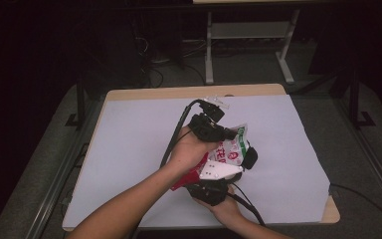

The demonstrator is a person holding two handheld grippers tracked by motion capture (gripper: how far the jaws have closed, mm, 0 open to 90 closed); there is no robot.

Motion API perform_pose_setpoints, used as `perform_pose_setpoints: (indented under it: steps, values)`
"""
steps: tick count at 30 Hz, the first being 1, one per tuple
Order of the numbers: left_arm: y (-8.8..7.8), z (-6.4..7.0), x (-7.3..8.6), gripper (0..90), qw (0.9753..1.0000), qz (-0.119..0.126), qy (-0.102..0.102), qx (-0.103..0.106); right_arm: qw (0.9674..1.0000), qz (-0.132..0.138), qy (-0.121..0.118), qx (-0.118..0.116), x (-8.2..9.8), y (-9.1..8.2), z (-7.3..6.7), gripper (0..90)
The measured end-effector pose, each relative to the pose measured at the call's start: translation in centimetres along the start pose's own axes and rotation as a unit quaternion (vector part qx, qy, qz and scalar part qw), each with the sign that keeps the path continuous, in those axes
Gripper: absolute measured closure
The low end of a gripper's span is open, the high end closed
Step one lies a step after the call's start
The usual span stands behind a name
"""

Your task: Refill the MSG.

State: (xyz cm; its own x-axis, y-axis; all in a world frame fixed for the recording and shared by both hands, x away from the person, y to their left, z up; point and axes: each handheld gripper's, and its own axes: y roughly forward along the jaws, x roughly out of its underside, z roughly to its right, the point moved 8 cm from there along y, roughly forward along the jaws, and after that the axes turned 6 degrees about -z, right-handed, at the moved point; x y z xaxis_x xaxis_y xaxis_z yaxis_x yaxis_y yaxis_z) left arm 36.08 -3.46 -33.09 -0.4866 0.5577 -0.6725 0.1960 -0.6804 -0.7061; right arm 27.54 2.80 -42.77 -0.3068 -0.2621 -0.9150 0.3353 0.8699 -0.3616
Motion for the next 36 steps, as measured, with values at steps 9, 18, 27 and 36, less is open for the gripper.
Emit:
perform_pose_setpoints:
  steps: [9, 18, 27, 36]
  values:
    - [-1.1, 0.0, 0.0, 89.9, 0.9997, 0.013, -0.003, 0.019, 0.9999, -0.011, 0.008, -0.001, 0.4, 0.2, 0.5, 90.0]
    - [-2.4, 0.5, 0.1, 89.9, 0.9984, 0.025, -0.002, 0.051, 0.9998, -0.015, 0.01, 0.001, 0.7, 0.3, 0.5, 90.0]
    - [-3.2, 0.7, 0.2, 89.9, 0.9965, 0.025, 0.003, 0.08, 0.9997, -0.017, 0.014, 0.005, 0.9, 0.3, 0.8, 90.0]
    - [-4.4, 0.9, 0.3, 90.0, 0.9943, 0.034, 0.008, 0.101, 0.9994, -0.022, 0.023, 0.011, 1.0, 0.3, 1.0, 90.0]
